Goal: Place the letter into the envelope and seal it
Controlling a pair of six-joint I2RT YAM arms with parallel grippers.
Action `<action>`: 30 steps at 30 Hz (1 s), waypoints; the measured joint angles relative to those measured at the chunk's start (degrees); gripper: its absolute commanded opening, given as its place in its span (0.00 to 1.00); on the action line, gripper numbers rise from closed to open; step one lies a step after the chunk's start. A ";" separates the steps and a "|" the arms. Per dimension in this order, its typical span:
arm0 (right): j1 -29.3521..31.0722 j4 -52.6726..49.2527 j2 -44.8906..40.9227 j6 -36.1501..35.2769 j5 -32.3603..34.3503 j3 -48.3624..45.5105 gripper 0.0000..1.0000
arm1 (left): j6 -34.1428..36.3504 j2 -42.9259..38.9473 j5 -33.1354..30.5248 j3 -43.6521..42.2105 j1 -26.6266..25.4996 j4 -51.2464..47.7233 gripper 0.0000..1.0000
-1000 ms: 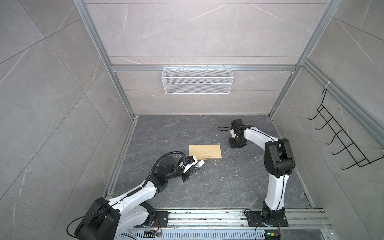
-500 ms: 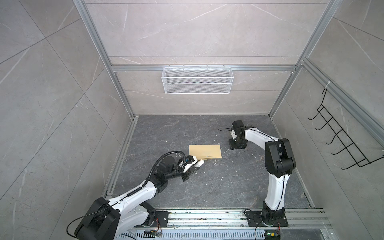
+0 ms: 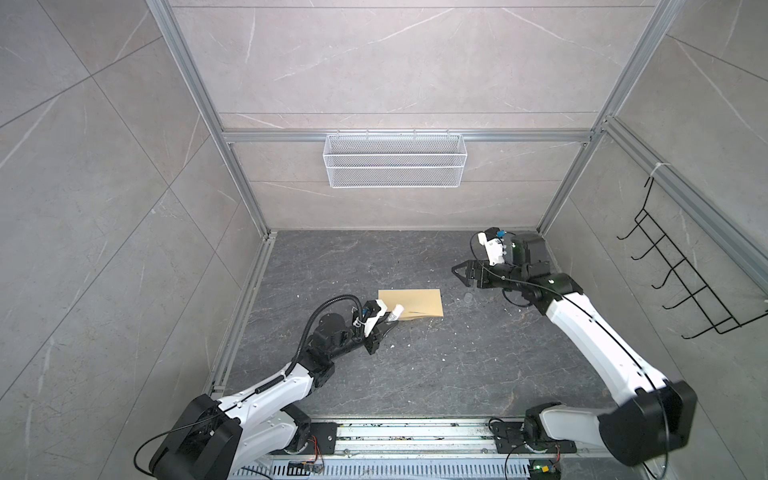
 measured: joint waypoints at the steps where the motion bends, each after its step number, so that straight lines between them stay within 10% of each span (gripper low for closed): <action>1: 1.95 1.51 -1.79 1.20 -1.40 -1.18 0.90 | -0.59 0.28 -0.13 0.00 0.00 1.03 0.00; 17: 25.38 12.41 1.29 6.23 6.58 -4.74 0.88 | -9.38 3.45 -1.55 1.38 -0.66 8.24 0.00; 30: 29.92 16.76 8.33 7.52 13.33 -3.30 0.56 | -11.69 3.43 -1.55 2.05 -0.72 8.61 0.00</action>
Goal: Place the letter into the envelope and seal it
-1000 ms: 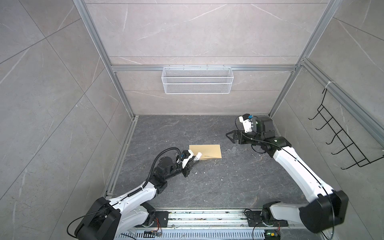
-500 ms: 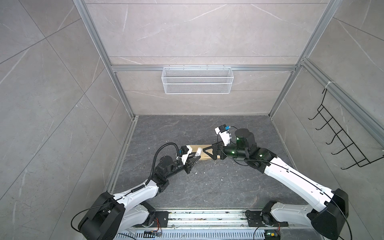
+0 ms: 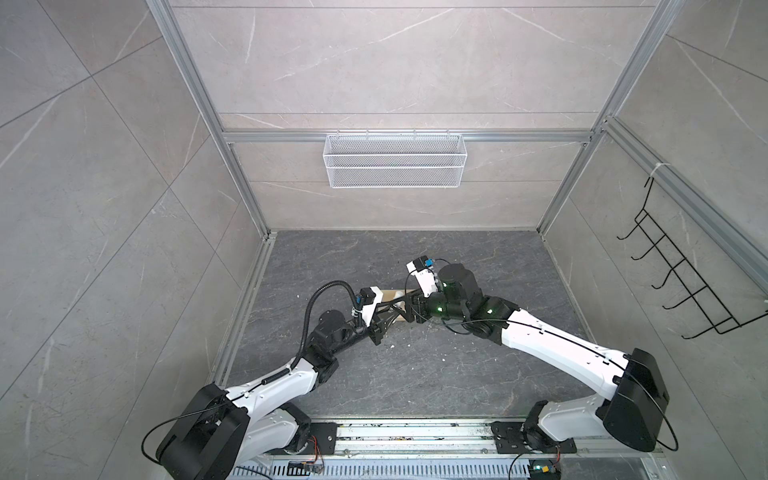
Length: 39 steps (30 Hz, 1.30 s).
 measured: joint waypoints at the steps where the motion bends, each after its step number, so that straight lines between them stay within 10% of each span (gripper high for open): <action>1: 0.09 0.48 0.28 0.04 0.22 0.11 0.53 | -0.11 0.00 0.00 0.00 0.00 -0.02 0.00; 15: 0.48 1.40 2.32 -0.15 1.29 2.29 0.11 | -0.76 0.00 -0.09 0.50 0.02 -0.50 0.01; 24: 0.72 -6.38 2.38 -11.65 0.96 6.58 0.03 | 0.28 -4.74 3.89 1.86 0.13 -8.63 0.75; 39: -1.29 -17.42 -0.74 -33.38 -18.01 9.31 0.02 | -0.11 -9.05 30.60 3.21 6.16 -14.88 0.79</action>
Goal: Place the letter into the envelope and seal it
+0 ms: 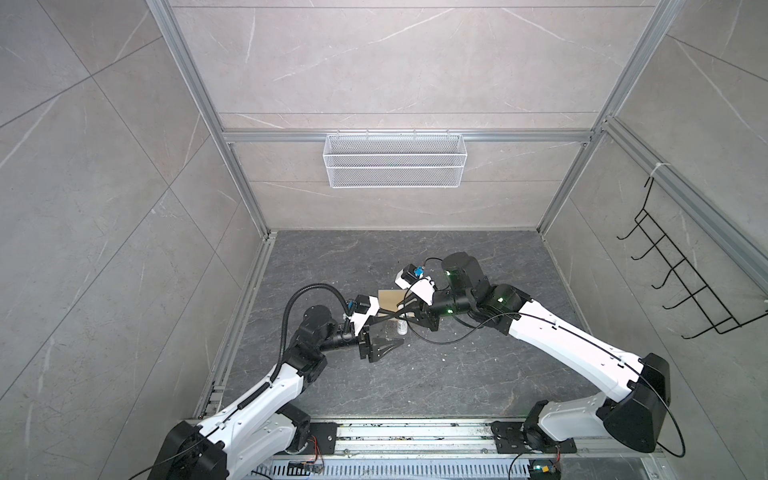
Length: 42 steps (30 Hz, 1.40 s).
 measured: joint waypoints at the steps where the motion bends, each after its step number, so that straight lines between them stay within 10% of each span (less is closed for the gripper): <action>1: 0.00 -0.22 0.00 -0.22 -0.76 0.00 0.02 | -0.39 0.87 0.81 0.37 0.04 0.07 0.78; 42: 0.00 -0.39 0.61 -1.46 -3.23 0.26 0.03 | -7.04 9.99 7.13 4.20 0.46 6.19 0.38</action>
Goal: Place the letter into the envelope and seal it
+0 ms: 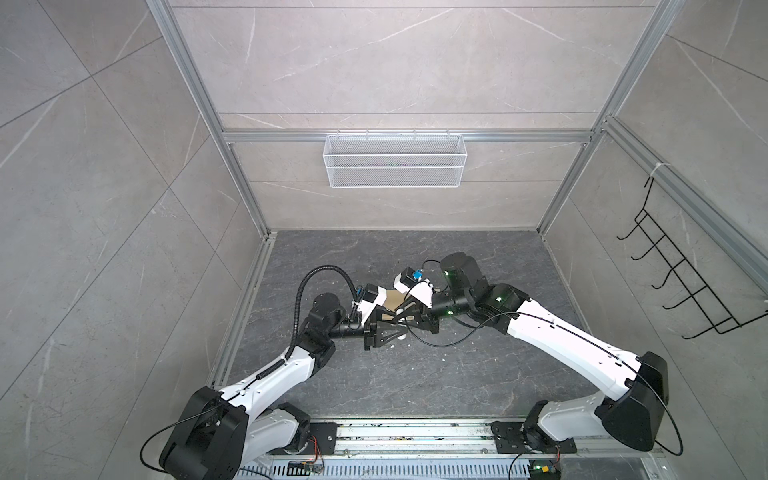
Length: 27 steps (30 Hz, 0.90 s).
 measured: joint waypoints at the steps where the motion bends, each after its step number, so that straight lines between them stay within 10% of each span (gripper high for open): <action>1: 0.00 0.02 0.00 0.02 0.11 0.02 0.03 | -0.07 0.17 0.00 0.00 0.00 0.09 0.37; 10: -0.07 0.48 0.28 1.51 0.61 0.42 0.08 | 0.02 0.79 0.04 0.09 0.00 1.57 0.17; 15: 0.00 1.07 0.26 1.86 2.27 0.42 0.45 | -0.20 0.76 -1.84 0.09 0.00 1.62 0.00; 24: 0.00 12.41 -11.28 3.69 16.31 -9.55 0.99 | -6.51 -1.60 -17.35 0.09 -0.02 -2.25 0.00; 27: 0.00 17.49 -15.37 5.53 20.70 -13.29 0.99 | -11.47 -2.71 -25.22 0.09 -0.15 -3.43 0.00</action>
